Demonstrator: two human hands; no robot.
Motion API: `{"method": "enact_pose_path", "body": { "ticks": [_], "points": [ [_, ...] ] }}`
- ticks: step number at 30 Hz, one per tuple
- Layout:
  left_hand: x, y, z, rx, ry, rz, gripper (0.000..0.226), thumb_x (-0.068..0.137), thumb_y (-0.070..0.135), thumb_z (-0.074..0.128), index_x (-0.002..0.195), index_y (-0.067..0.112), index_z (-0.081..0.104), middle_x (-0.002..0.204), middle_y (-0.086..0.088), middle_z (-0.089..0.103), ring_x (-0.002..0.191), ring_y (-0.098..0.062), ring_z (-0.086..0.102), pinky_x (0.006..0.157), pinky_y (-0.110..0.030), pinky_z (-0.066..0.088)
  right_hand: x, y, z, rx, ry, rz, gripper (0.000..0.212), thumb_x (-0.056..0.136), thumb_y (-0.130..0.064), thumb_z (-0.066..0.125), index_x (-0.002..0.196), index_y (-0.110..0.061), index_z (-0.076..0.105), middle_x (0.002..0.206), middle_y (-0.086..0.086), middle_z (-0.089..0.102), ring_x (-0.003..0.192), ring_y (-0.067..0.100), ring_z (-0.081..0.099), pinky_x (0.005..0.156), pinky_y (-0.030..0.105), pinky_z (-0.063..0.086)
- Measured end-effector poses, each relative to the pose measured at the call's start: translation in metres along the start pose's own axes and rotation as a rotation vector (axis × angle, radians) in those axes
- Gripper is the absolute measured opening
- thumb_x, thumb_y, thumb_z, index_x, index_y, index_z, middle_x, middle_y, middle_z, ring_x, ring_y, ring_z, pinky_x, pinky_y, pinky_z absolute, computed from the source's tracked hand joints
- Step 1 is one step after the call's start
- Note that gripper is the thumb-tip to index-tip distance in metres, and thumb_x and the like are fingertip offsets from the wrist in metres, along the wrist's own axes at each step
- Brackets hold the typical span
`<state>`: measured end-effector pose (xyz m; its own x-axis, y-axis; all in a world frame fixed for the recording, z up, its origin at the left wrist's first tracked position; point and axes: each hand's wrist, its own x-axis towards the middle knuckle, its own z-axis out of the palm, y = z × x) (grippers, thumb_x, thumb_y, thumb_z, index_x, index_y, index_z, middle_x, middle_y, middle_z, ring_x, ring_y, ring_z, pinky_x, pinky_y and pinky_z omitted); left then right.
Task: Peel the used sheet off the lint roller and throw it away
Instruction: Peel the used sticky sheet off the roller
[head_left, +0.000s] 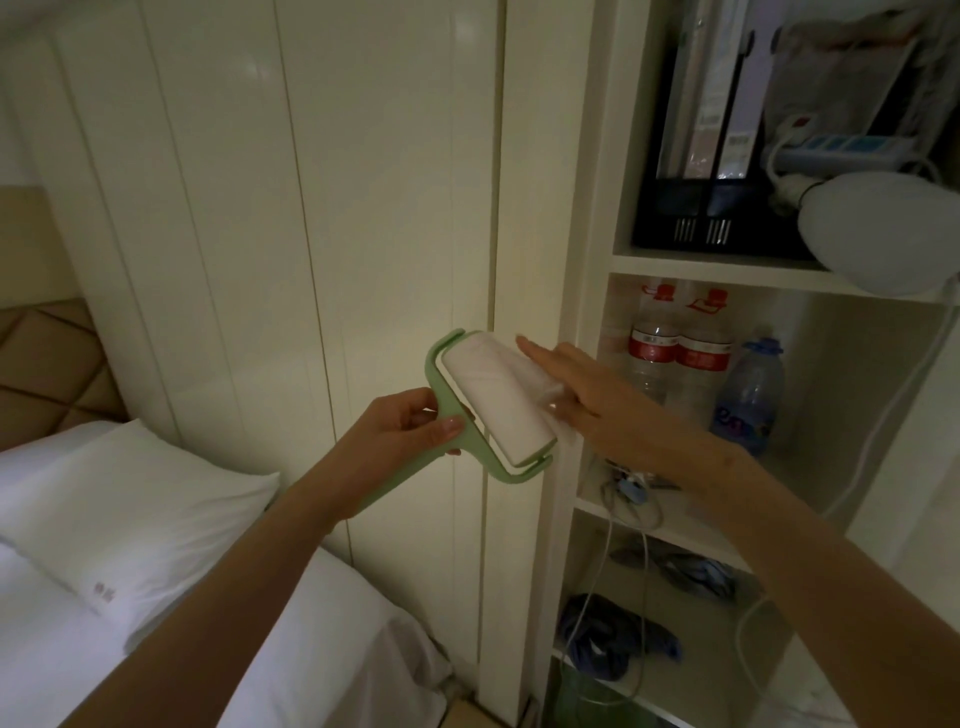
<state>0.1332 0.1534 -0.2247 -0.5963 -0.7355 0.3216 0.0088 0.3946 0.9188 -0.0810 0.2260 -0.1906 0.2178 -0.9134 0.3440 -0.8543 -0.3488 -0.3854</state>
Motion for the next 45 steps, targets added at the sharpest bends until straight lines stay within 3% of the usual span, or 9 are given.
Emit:
{"method": "enact_pose_path", "body": {
  "ticks": [5, 9, 17, 20, 24, 27, 32, 41, 45],
  "points": [
    [0.001, -0.001, 0.001, 0.001, -0.014, -0.002, 0.040, 0.070, 0.030, 0.062, 0.104, 0.010, 0.065, 0.083, 0.007, 0.076, 0.081, -0.011, 0.070, 0.072, -0.017, 0.055, 0.000, 0.001, -0.007, 0.017, 0.381, -0.001, 0.019, 0.082, -0.014, 0.064, 0.100, -0.009, 0.069, 0.082, 0.002, 0.064, 0.069, 0.009, 0.053, 0.065, 0.013, 0.040],
    [0.003, -0.001, 0.002, 0.022, 0.001, 0.004, 0.022, 0.080, 0.021, 0.061, 0.101, 0.014, 0.065, 0.077, 0.011, 0.076, 0.074, -0.005, 0.070, 0.065, -0.013, 0.053, -0.003, 0.000, -0.003, 0.095, 0.448, 0.040, 0.012, 0.087, -0.014, 0.059, 0.078, -0.006, 0.057, 0.059, -0.001, 0.056, 0.045, 0.007, 0.050, 0.046, 0.009, 0.042],
    [0.005, -0.004, -0.001, 0.029, -0.008, 0.002, 0.027, 0.078, 0.023, 0.060, 0.103, 0.014, 0.063, 0.077, 0.013, 0.075, 0.071, -0.005, 0.069, 0.063, -0.014, 0.053, 0.001, 0.004, -0.008, 0.628, 0.355, 0.057, 0.024, 0.085, 0.010, 0.050, 0.072, -0.010, 0.048, 0.084, -0.004, 0.069, 0.049, 0.018, 0.066, 0.042, 0.026, 0.055],
    [0.006, -0.006, -0.001, 0.041, -0.001, -0.001, 0.019, 0.083, 0.015, 0.058, 0.102, 0.015, 0.063, 0.076, 0.013, 0.075, 0.070, -0.005, 0.069, 0.063, -0.014, 0.054, 0.001, 0.009, -0.011, 0.760, 0.338, 0.034, 0.019, 0.087, 0.007, 0.049, 0.084, -0.009, 0.057, 0.070, -0.001, 0.072, 0.058, 0.019, 0.069, 0.053, 0.027, 0.058],
    [0.006, -0.007, -0.005, 0.065, 0.029, 0.013, 0.017, 0.083, 0.018, 0.058, 0.099, 0.017, 0.064, 0.076, 0.012, 0.075, 0.070, -0.007, 0.069, 0.063, -0.016, 0.055, -0.003, 0.022, -0.016, 1.062, 0.097, 0.025, 0.032, 0.077, -0.011, 0.055, 0.107, -0.015, 0.063, 0.112, 0.004, 0.069, 0.106, 0.024, 0.064, 0.088, 0.030, 0.053],
    [0.006, -0.008, -0.006, 0.070, 0.007, 0.002, 0.020, 0.082, 0.021, 0.059, 0.101, 0.017, 0.064, 0.079, 0.013, 0.075, 0.073, -0.007, 0.069, 0.064, -0.016, 0.054, -0.004, 0.023, -0.014, 0.989, 0.144, 0.040, 0.030, 0.076, -0.008, 0.056, 0.103, -0.016, 0.066, 0.105, 0.001, 0.072, 0.102, 0.020, 0.066, 0.086, 0.028, 0.054],
    [0.006, -0.011, 0.002, 0.056, -0.049, -0.024, 0.025, 0.081, 0.020, 0.061, 0.104, 0.012, 0.064, 0.086, 0.003, 0.074, 0.078, -0.009, 0.070, 0.066, -0.017, 0.054, 0.004, 0.013, -0.016, 0.645, 0.446, 0.050, 0.019, 0.076, 0.000, 0.066, 0.066, -0.013, 0.059, 0.049, -0.017, 0.062, 0.045, -0.003, 0.054, 0.047, 0.008, 0.044],
    [0.005, -0.008, 0.006, 0.130, -0.130, -0.012, 0.028, 0.082, 0.020, 0.061, 0.107, 0.009, 0.062, 0.101, -0.007, 0.071, 0.085, -0.013, 0.069, 0.072, -0.020, 0.056, 0.010, 0.015, -0.008, 0.628, 0.319, 0.054, 0.030, 0.087, 0.011, 0.041, 0.086, -0.020, 0.042, 0.093, 0.018, 0.062, 0.056, 0.032, 0.068, 0.048, 0.034, 0.057],
    [0.005, -0.009, 0.005, 0.145, -0.129, -0.018, 0.022, 0.083, 0.017, 0.061, 0.105, 0.014, 0.063, 0.099, -0.005, 0.071, 0.083, -0.011, 0.070, 0.071, -0.020, 0.056, 0.012, 0.019, -0.006, 0.440, 0.345, 0.002, 0.037, 0.087, 0.013, 0.036, 0.093, -0.016, 0.057, 0.084, 0.005, 0.058, 0.056, 0.008, 0.058, 0.052, 0.021, 0.049]
  ]
}}
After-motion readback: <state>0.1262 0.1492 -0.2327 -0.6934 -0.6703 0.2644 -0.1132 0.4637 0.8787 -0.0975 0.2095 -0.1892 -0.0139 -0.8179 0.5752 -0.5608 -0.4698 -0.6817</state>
